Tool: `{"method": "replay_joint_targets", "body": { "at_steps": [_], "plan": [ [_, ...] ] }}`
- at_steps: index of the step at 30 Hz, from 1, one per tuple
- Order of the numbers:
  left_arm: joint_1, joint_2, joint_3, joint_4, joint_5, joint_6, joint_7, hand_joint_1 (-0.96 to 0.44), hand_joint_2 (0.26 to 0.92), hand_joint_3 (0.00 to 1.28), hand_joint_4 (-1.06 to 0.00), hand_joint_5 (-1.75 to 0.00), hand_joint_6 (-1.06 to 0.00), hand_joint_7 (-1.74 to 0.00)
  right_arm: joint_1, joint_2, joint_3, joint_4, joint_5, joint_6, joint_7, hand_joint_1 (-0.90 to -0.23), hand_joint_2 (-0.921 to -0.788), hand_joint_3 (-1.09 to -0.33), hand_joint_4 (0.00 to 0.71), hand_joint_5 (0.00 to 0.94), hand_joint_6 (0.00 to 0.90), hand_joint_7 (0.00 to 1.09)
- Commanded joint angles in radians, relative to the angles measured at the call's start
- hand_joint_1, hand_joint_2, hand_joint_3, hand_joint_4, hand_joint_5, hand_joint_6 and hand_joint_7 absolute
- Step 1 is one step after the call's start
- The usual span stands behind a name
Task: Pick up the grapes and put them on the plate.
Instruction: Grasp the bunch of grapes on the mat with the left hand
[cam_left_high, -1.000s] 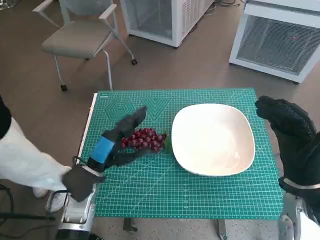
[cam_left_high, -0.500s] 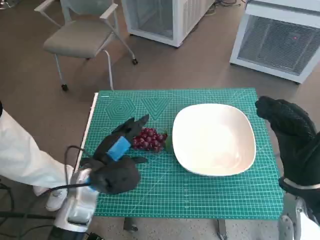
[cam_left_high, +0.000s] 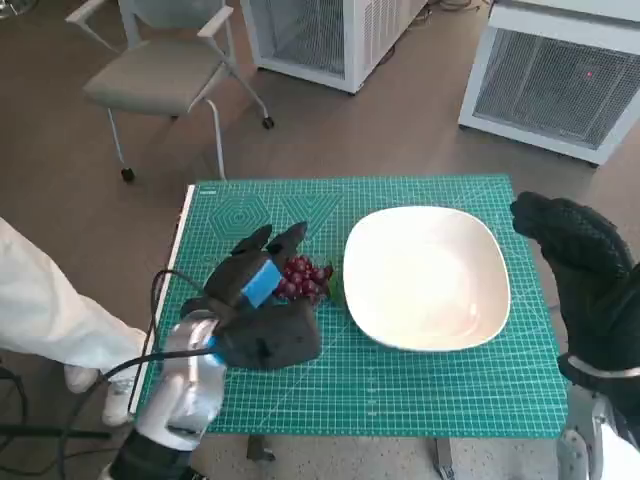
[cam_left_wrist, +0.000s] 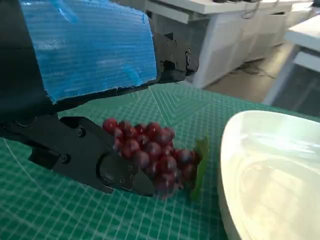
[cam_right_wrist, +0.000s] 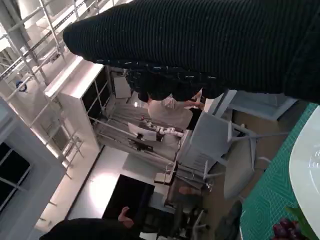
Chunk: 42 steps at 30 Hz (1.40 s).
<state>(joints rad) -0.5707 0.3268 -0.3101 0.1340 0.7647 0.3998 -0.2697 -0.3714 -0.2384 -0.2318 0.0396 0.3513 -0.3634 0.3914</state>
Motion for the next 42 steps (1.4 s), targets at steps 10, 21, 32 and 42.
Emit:
{"method": "replay_joint_targets", "body": {
  "at_steps": [10, 21, 32, 42],
  "plan": [
    [-0.076, -0.01, -0.052, 0.084, 0.034, 0.055, 0.009, -0.08, 0.765, 0.0, -0.08, -0.01, -0.21, -0.02, 0.02, -0.005, -0.003, 0.007, 0.004, 0.01, 0.003, -0.646, -0.921, -0.691, 0.364, 0.0, -0.001, 0.65],
    [-0.115, 0.001, -0.077, 0.167, 0.042, 0.031, 0.043, -0.02, 0.778, 0.01, -0.11, -0.01, -0.24, -0.01, 0.026, 0.0, 0.0, -0.001, -0.007, 0.008, -0.008, -0.646, -0.921, -0.692, 0.363, 0.0, -0.001, 0.65],
    [-0.151, 0.011, -0.098, 0.239, 0.042, 0.018, 0.049, 0.0, 0.794, 0.01, -0.14, -0.01, -0.25, -0.01, 0.032, 0.002, 0.0, -0.011, -0.007, 0.012, -0.011, -0.645, -0.921, -0.694, 0.362, 0.0, -0.001, 0.65],
    [-0.196, 0.007, -0.128, 0.321, 0.051, 0.022, 0.055, 0.0, 0.799, 0.01, -0.15, 0.0, -0.25, 0.0, 0.036, 0.004, 0.001, -0.015, -0.009, 0.012, -0.015, -0.646, -0.921, -0.693, 0.361, 0.001, -0.001, 0.65]
  ]
}}
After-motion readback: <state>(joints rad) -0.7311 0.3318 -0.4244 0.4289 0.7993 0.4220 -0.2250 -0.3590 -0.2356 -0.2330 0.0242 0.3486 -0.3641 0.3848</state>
